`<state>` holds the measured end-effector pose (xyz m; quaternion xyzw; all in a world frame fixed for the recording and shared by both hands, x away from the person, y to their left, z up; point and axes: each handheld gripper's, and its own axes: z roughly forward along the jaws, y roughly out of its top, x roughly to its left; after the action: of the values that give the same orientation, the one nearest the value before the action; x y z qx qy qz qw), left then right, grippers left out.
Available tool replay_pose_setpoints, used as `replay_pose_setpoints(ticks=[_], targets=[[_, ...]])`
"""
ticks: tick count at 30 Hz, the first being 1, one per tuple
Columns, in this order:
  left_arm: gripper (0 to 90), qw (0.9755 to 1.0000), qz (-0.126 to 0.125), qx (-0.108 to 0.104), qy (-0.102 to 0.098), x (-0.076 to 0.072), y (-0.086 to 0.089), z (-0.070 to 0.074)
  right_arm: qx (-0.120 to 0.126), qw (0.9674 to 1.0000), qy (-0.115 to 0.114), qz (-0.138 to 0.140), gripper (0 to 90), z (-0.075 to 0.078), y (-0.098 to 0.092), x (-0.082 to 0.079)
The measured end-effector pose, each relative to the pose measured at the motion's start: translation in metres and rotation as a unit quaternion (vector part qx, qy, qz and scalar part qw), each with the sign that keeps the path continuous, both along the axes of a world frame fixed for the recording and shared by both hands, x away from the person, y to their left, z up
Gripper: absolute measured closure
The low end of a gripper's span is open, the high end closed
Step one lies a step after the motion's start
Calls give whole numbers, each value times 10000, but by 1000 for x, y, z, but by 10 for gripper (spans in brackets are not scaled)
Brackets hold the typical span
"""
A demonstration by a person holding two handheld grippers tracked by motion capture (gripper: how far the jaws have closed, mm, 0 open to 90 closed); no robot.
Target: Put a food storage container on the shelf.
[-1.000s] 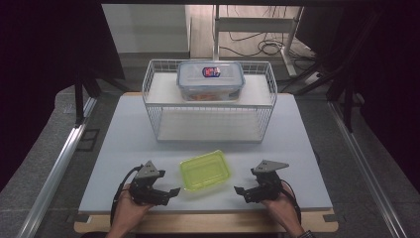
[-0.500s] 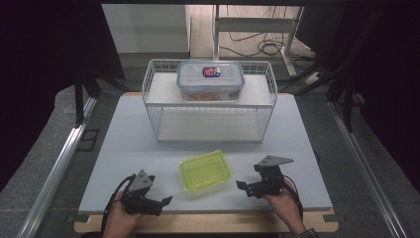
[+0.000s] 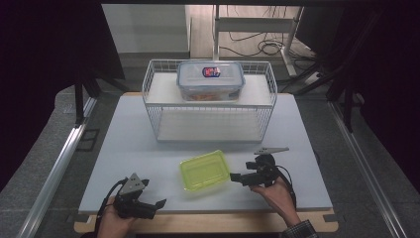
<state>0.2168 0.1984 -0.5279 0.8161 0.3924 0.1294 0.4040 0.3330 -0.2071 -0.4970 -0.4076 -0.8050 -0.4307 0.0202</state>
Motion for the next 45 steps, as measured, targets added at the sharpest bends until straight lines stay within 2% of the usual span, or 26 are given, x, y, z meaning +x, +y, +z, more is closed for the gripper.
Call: replay_pose_setpoints(ticks=[3,10,14,21,23,27,30,32,36,38,45], targets=[[63,10000,-48,47,-15,0,-1,0,76,9998,183,-41,153,1,4,6],[62,10000,-51,57,-38,0,-1,0,114,9991,385,-128,346,1,15,20],[62,10000,-60,51,-33,-1,-2,0,250,9976,627,-148,454,-2,21,29],[63,9999,-110,74,-35,-1,-3,0,379,9949,908,-200,582,-9,26,41],[63,9999,-120,78,-35,-1,-4,0,450,9935,1022,-208,609,-12,26,44],[64,9999,-133,89,-35,-1,-4,0,734,9879,1356,-148,654,-19,26,49],[64,9999,-138,92,-37,-1,-4,0,852,9844,1534,-159,738,-20,26,51],[64,9999,-139,89,-39,-1,-4,0,893,9826,1619,-194,758,-20,26,52],[64,9999,-121,95,-56,-2,-4,1,973,9804,1712,-35,799,-16,28,51],[64,9999,-101,69,-65,-2,-3,1,867,9825,1649,-7,801,-15,30,50],[63,9999,-67,17,-95,-2,-2,2,1192,9790,1652,5,802,-8,27,47]])
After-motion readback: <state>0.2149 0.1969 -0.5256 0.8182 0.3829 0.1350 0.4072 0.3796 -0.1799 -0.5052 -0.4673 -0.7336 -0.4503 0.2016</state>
